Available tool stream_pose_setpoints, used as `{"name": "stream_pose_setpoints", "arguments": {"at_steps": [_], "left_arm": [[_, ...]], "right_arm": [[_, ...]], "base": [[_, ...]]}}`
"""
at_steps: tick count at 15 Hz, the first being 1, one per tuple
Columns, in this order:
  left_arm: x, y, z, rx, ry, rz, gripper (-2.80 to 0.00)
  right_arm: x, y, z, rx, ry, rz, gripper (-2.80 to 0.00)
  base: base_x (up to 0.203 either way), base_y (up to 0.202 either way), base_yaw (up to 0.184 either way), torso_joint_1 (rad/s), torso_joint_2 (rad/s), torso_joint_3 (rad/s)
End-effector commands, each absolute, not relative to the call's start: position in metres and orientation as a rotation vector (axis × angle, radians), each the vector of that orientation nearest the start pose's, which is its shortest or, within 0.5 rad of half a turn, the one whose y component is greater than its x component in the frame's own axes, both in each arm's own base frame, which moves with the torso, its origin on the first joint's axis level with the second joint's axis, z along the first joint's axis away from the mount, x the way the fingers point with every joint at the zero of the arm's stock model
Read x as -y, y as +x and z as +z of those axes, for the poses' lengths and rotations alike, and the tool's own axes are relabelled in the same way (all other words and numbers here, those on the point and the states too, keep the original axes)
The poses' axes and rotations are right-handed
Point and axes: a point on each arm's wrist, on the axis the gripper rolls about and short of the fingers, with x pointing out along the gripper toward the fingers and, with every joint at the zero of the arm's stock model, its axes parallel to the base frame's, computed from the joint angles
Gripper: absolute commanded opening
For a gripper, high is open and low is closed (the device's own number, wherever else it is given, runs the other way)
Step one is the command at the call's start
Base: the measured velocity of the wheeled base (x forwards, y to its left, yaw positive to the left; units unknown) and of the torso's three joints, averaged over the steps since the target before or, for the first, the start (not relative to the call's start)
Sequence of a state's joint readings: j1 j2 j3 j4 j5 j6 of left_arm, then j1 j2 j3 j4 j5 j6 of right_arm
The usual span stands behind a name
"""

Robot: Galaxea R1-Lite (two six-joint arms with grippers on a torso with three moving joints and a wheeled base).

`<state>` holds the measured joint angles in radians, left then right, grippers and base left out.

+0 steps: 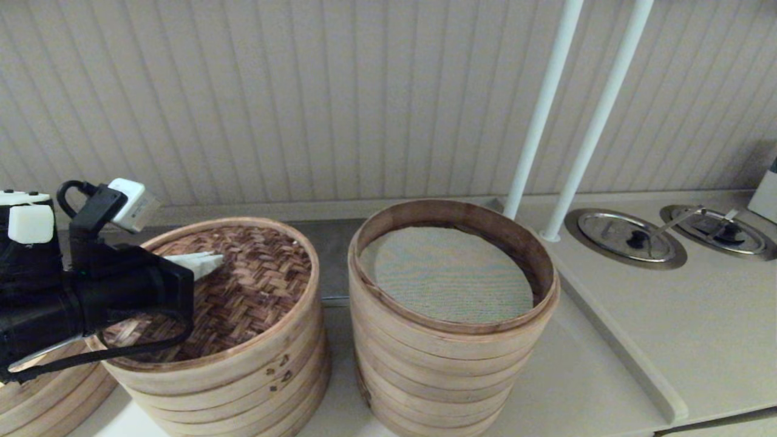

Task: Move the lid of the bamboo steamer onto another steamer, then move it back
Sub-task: Put the steamer

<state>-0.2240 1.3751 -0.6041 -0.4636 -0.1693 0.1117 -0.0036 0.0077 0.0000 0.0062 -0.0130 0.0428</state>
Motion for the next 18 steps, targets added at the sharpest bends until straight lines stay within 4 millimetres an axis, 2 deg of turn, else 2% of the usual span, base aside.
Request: {"name": "stream_pose_setpoints", "arguments": {"at_steps": [1,10,11,16,18], "left_arm": [[0.053,0.213,0.19,-0.308,0.115,-0.411,-2.8],[0.053,0.218,0.186,-0.319,0.112,-0.41,-2.8],[0.053,0.217,0.184,-0.323,0.112,-0.41,0.0],[0.052,0.215,0.2,-0.242,0.07,-0.396,0.0],[0.05,0.206,0.213,-0.194,0.057,-0.388,0.0]], "right_arm": [[0.0,-0.022,0.074,-0.018,0.043,-0.018,-2.8],[0.0,-0.022,0.074,-0.018,0.043,-0.019,-2.8],[0.0,-0.022,0.074,-0.018,0.043,-0.016,-2.8],[0.0,-0.022,0.074,-0.018,0.043,-0.018,-2.8],[0.0,-0.022,0.074,-0.018,0.043,-0.019,-2.8]], "base": [[0.0,0.0,0.0,0.0,0.0,0.0],[0.0,0.0,0.0,0.0,0.0,0.0],[0.0,0.0,0.0,0.0,0.0,0.0],[0.0,0.0,0.0,0.0,0.0,0.0],[0.0,0.0,0.0,0.0,0.0,0.0]]}}
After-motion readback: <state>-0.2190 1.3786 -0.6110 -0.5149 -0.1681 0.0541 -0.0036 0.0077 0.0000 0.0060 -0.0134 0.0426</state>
